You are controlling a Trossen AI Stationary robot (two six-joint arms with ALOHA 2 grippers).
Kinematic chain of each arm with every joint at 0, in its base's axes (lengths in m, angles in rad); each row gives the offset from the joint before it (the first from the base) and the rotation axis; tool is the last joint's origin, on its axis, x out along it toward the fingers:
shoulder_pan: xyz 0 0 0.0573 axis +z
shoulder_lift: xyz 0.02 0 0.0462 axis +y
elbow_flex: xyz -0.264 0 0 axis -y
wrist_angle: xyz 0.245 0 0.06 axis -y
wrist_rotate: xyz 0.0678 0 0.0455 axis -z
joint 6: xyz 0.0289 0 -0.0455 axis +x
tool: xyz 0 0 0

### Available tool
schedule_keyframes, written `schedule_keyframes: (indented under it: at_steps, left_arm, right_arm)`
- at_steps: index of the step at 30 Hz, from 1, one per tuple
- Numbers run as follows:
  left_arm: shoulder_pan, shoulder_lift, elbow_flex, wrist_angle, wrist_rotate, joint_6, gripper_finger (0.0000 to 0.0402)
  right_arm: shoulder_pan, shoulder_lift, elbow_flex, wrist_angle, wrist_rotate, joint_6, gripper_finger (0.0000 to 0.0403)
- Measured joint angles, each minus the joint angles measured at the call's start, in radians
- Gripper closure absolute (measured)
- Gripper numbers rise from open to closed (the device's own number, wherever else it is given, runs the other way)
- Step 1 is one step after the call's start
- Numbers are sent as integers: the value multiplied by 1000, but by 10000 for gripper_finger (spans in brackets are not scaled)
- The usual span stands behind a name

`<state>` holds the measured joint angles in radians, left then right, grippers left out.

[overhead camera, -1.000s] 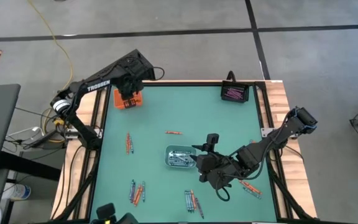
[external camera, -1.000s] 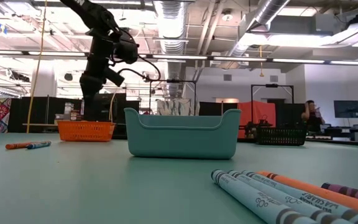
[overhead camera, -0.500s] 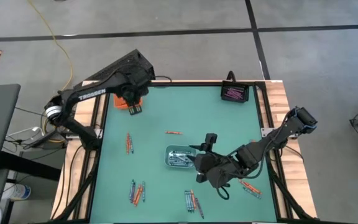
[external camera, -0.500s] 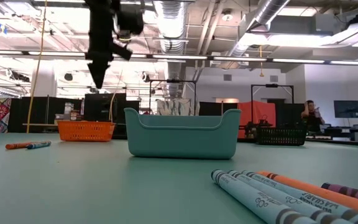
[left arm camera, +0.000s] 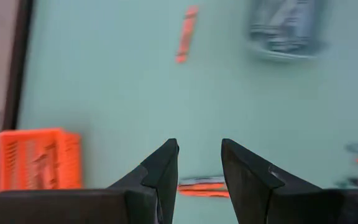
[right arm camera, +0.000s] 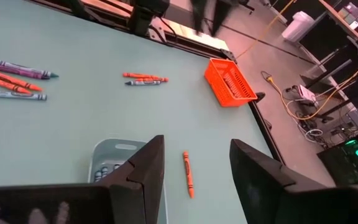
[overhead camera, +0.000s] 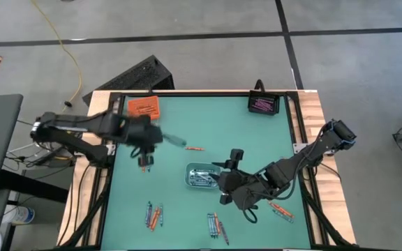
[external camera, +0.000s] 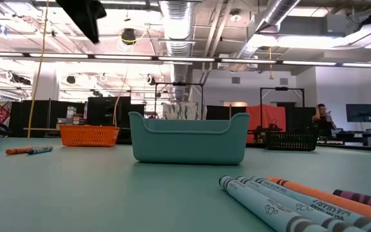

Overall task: Sort crayons
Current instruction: Put the orange crayon into the orange bin

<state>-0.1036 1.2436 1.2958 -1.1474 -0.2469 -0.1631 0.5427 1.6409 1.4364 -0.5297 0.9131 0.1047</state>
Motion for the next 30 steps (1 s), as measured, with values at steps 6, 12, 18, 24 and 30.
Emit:
schedule_keyframes:
  at_steps: [6,12,18,24,30]
  left_arm:
    - [-257,-13,-72,55,-67,-149,290]
    - [-441,-13,-218,193,-80,-251,290]
    - [-547,-13,-399,374,-81,-363,290]
    - [-606,-13,-553,568,-78,-466,290]
    - [-646,-13,-617,726,-174,-476,290]
  right_arm:
    - [-9,0,0,0,0,9,220]
    - [-9,0,0,0,-52,53,220]
    - [-21,0,0,6,-188,56,220]
    - [-58,57,1,83,-337,25,220]
    - [-121,140,0,97,-342,-34,220]
